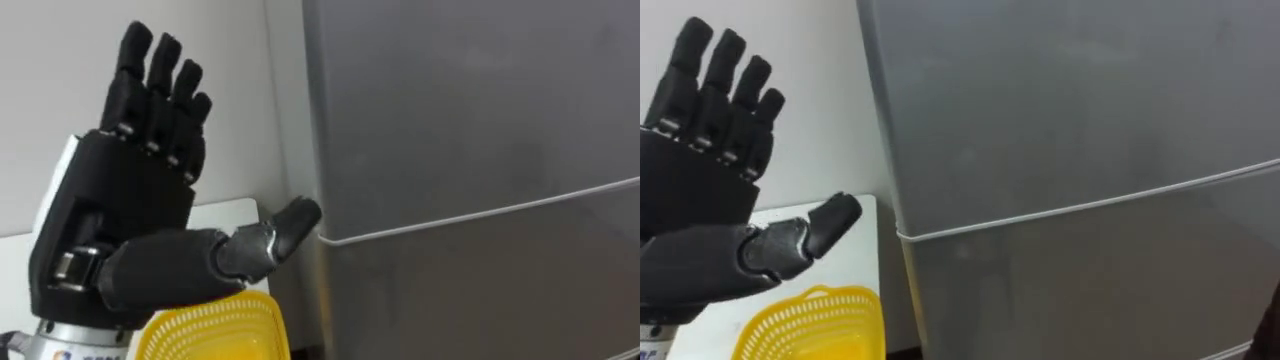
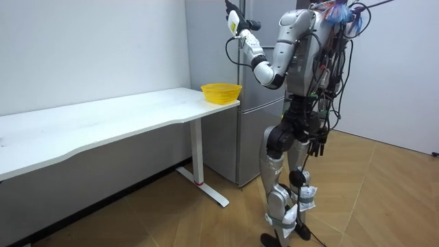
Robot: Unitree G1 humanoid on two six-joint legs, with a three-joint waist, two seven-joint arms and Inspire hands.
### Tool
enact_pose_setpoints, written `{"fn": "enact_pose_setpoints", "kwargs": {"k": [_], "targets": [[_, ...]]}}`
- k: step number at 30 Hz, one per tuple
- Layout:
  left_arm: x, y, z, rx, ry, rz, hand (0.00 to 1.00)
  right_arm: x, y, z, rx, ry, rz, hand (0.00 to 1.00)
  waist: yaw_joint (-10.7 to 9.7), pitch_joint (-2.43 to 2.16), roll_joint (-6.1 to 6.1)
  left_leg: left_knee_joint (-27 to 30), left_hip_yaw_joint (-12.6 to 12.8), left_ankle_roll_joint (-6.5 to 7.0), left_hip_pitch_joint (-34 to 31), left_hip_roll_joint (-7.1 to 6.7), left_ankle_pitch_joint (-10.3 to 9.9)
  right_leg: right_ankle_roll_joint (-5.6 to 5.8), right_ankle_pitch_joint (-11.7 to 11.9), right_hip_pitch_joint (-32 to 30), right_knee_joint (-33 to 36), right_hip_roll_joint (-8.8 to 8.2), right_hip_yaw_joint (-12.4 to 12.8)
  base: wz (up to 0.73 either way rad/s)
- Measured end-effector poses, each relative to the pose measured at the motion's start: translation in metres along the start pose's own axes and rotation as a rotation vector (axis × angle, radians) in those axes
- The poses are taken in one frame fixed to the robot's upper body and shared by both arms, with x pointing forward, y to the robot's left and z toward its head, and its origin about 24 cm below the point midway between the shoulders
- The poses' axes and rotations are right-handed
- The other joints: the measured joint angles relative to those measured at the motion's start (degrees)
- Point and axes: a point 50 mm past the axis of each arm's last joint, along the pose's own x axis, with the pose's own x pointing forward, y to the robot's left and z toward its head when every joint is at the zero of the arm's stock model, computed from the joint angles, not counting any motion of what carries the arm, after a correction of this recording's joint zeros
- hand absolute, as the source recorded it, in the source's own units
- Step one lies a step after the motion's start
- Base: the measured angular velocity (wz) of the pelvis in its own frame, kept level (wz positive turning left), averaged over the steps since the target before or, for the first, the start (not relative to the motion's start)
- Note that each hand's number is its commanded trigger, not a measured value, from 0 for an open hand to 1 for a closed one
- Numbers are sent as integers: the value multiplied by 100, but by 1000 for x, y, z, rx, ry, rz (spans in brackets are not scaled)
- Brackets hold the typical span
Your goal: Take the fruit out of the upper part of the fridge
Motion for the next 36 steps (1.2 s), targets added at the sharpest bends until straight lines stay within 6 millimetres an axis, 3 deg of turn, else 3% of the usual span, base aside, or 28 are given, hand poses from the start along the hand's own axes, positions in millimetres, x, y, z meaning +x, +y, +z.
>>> {"fn": "enact_pose_setpoints", "kwargs": {"k": [10,17,29,31,32,35,36], "targets": [[0,-6,-9,-17,61,-110,0,0,-4,-1,-1,5,-9,0,-93,-10,112,4,69,-1,-15,17,1,-3,3,-20,-50,4,5,0],[0,-15,-14,-37,97,-230,0,-1,-12,-4,-5,26,-8,0,-92,-11,112,4,79,-1,-16,23,1,-11,10,-3,-56,8,-7,0],[-2,-13,-28,-55,156,-241,0,-1,-15,3,-19,15,-9,0,-79,-3,76,1,125,-1,-1,20,1,-7,11,-6,-72,1,3,1],[-2,-13,-29,-57,162,-240,54,-1,-15,2,-22,20,-7,0,-79,-3,77,2,127,-1,0,20,1,-6,12,-6,-69,1,3,0],[-2,-13,-30,-59,167,-239,100,-1,-14,1,-29,26,-6,0,-79,-3,77,2,128,-1,0,21,1,-5,13,-7,-67,1,3,0],[-2,-12,-31,-59,172,-235,100,-1,-14,1,-38,33,-2,0,-78,-4,78,3,134,-1,1,22,1,-3,14,-8,-61,1,3,0],[-3,-12,-31,-58,172,-234,88,-1,-14,1,-38,34,0,0,-77,-4,78,3,135,-1,1,22,1,-3,15,-8,-60,1,3,0]]}}
